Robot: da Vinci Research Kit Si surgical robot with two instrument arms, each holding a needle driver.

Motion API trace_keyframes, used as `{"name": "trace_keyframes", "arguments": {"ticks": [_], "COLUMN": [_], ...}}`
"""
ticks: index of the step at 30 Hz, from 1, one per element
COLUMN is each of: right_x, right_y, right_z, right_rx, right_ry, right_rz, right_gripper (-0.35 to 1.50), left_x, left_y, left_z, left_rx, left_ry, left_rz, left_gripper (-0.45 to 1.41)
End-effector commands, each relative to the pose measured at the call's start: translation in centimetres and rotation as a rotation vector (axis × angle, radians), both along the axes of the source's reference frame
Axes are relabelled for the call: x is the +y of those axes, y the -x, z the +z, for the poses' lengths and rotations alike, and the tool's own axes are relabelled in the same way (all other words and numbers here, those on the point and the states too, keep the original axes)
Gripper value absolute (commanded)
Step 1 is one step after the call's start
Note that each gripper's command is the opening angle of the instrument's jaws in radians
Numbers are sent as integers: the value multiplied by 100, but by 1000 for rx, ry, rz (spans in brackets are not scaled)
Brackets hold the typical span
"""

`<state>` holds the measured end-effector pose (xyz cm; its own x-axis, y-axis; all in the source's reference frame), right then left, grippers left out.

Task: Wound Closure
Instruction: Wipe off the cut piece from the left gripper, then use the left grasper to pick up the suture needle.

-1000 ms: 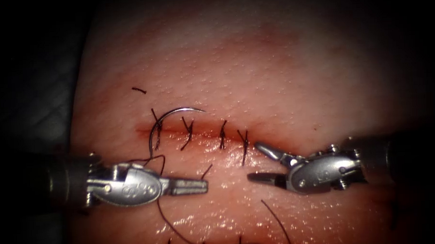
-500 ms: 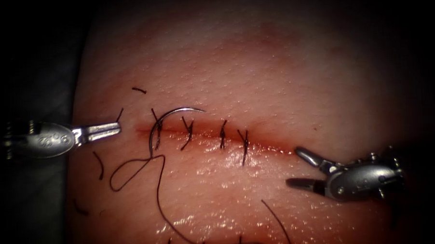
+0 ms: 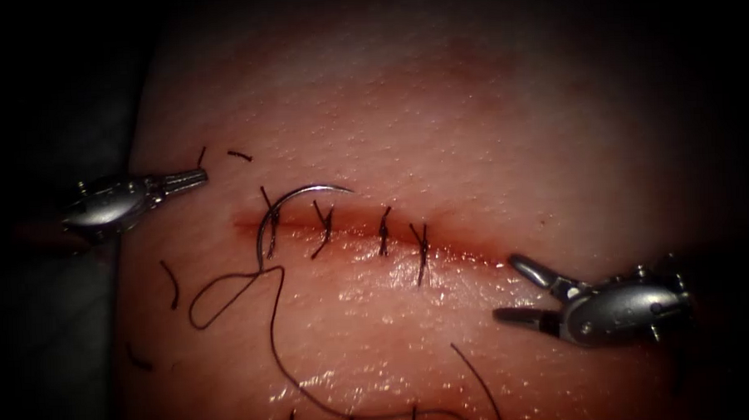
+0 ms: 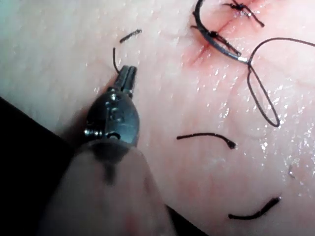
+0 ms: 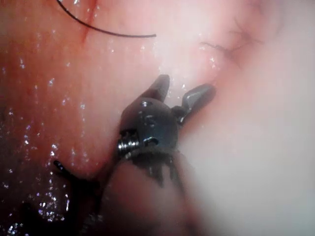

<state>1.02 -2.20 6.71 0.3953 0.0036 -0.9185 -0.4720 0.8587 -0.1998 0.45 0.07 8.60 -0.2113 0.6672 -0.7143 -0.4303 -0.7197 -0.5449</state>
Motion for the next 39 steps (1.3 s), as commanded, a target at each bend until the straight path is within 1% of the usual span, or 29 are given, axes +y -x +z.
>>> {"name": "trace_keyframes", "arguments": {"ticks": [1, 3, 4, 5, 8, 10, 12, 14, 20, 21, 23, 25, 26, 29, 31, 33, 34, 36, 37, 39], "right_x": [-4, -4, -5, -5, -6, -7, -7, -7, -9, -9, -10, -10, -10, -10, -10, -9, -7, -3, 0, 9], "right_y": [-5, -5, -5, -5, -5, -5, -5, -5, -5, -5, -5, -6, -6, -6, -6, -6, -8, -10, -11, -13], "right_z": [5, 4, 4, 3, 2, 2, 2, 2, 1, 0, 0, -1, -1, 0, 0, 0, -1, -2, -3, -6], "right_rx": [1, 1, 1, 4, 4, 4, 4, 4, 4, 4, 7, 6, 6, 9, 9, 14, 13, 3, -4, -16], "right_ry": [-6, -6, -6, -11, -11, -11, -10, -10, -10, -10, -15, -15, -15, -20, -20, -30, -32, -48, -55, -83], "right_rz": [3, 3, 3, 5, 5, 4, 4, 4, 4, 4, 6, 6, 6, 8, 8, 13, 14, 11, 8, 5], "right_gripper": [138, 138, 138, 138, 137, 137, 137, 135, 133, 133, 133, 133, 133, 133, 133, 133, 133, 133, 130, 120], "left_x": [-14, -20, -21, -22, -21, -22, -24, -25, -23, -22, -20, -16, -14, -12, -11, -8, -5, 0, 1, 8], "left_y": [4, 4, 4, 4, 2, 0, -4, -15, -39, -47, -54, -62, -66, -73, -71, -63, -54, -41, -35, -20], "left_z": [20, 26, 28, 28, 25, 21, 17, 11, 9, 10, 12, 15, 17, 17, 13, 4, -7, -20, -25, -38], "left_rx": [68, 93, 97, 102, 113, 116, 123, 128, 131, 130, 107, 62, 40, 17, -17, -65, -100, -145, -164, -199], "left_ry": [-136, -198, -218, -244, -244, -246, -246, -246, -243, -240, -239, -239, -239, -243, -256, -272, -242, -202, -176, -105], "left_rz": [44, 42, 35, 26, 18, 18, 15, 19, 34, 36, 19, 1, 0, 8, 23, 3, -22, -46, -52, -50], "left_gripper": [-45, -45, -32, 12, 39, 49, 49, 49, 46, 46, 46, 46, 46, 46, 46, 47, 49, 56, 56, 36]}}
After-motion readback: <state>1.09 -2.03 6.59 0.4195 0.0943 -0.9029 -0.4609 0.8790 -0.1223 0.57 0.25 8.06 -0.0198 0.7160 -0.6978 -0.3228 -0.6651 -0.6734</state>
